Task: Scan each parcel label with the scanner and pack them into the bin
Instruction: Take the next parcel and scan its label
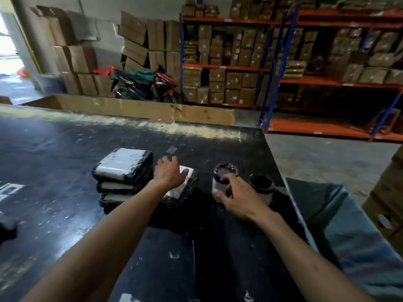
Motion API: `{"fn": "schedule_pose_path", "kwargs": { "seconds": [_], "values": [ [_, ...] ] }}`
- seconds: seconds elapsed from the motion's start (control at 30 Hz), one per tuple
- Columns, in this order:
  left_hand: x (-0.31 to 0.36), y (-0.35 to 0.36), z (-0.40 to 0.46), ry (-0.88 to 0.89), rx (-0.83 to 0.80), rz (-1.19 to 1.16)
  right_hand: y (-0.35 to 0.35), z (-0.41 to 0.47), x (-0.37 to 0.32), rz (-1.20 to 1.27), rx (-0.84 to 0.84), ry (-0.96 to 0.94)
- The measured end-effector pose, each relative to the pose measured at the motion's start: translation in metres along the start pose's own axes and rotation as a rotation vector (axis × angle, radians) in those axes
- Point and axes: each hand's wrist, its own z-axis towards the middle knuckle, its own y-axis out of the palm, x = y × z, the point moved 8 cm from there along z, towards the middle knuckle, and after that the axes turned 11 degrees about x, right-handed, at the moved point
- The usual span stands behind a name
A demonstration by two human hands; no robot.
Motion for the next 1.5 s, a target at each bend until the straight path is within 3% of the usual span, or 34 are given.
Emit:
{"fn": "schedule_pose_path", "kwargs": {
  "seconds": [0.17, 0.37, 0.6, 0.9, 1.17, 1.5],
  "values": [
    [-0.054, 0.036, -0.017, -0.185, -0.260, -0.063, 0.080, -0.040, -0.008, -0.089, -0.197, 0.189],
    [-0.056, 0.038, -0.010, -0.184, -0.333, -0.105, 0.126, -0.075, 0.004, 0.117, -0.375, 0.458],
    [-0.066, 0.044, -0.013, -0.186, -0.440, -0.158, 0.141, -0.089, 0.009, 0.600, -0.276, 0.618],
    [-0.073, 0.018, -0.027, -0.190, -0.176, -0.646, 0.072, -0.040, 0.000, 0.893, 0.015, 0.630],
    [-0.069, 0.002, -0.058, -0.168, 0.089, -0.805, 0.018, -0.009, -0.043, 0.809, 0.182, 0.370],
    [-0.065, -0.016, -0.068, -0.118, 0.177, -0.841, 0.001, -0.012, -0.071, 0.742, 0.243, 0.240]
  ]
}}
